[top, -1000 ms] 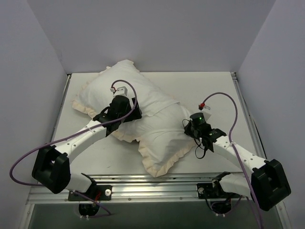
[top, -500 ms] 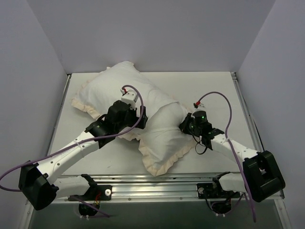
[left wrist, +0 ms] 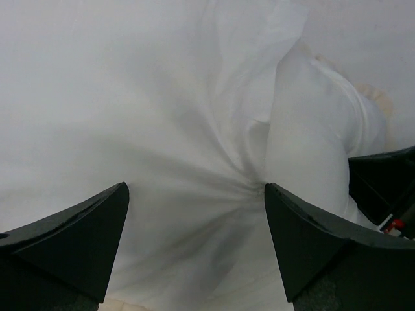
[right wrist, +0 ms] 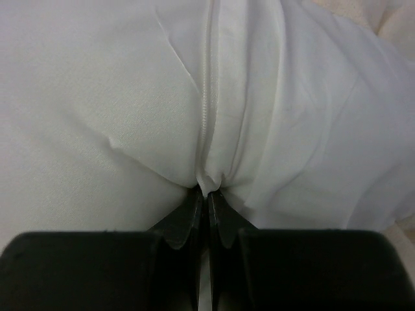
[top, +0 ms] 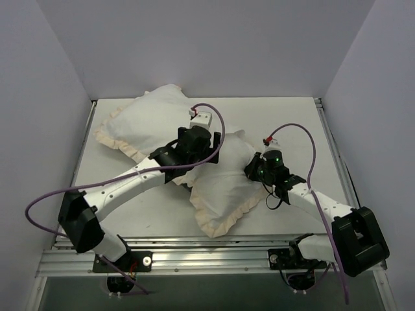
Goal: Remove the pillowcase from the pillow
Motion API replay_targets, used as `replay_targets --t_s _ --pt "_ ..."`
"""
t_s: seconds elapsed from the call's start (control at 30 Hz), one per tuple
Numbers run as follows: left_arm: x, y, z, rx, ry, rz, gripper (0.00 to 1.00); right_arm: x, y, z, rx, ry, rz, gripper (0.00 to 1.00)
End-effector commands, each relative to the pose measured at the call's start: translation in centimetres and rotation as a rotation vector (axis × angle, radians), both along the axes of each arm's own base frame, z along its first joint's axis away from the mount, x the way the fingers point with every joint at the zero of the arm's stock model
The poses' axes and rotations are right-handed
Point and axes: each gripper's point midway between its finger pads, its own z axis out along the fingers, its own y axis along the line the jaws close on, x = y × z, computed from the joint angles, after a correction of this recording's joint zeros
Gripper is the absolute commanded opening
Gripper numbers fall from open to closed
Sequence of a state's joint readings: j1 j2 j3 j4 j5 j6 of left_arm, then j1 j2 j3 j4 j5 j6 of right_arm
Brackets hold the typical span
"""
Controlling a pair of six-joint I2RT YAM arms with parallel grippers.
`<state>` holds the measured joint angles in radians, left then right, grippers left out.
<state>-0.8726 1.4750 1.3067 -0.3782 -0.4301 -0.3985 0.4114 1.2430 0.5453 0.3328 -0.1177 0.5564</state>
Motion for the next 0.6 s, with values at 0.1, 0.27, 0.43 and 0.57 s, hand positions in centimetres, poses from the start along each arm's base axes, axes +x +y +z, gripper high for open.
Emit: replay_targets --t_s 0.1,0.27,0.43,0.57 --pt "-0.2 -4.5 0.6 -0.054 0.071 0.093 0.94 -0.1 0.3 1.2 0.015 -0.066 0.021 0.00" --pt "-1.4 -5.7 3.9 -0.041 -0.004 0.107 0.94 -0.1 0.3 0.7 0.008 -0.056 0.023 0.00" --pt "-2.2 -5.8 7.4 -0.115 -0.045 0.106 0.94 -0.3 0.5 0.4 0.012 -0.052 0.032 0.00" --pt "-3.0 -7.2 9.1 -0.170 -0.070 0.043 0.94 -0.2 0.5 0.4 0.014 -0.056 0.032 0.00"
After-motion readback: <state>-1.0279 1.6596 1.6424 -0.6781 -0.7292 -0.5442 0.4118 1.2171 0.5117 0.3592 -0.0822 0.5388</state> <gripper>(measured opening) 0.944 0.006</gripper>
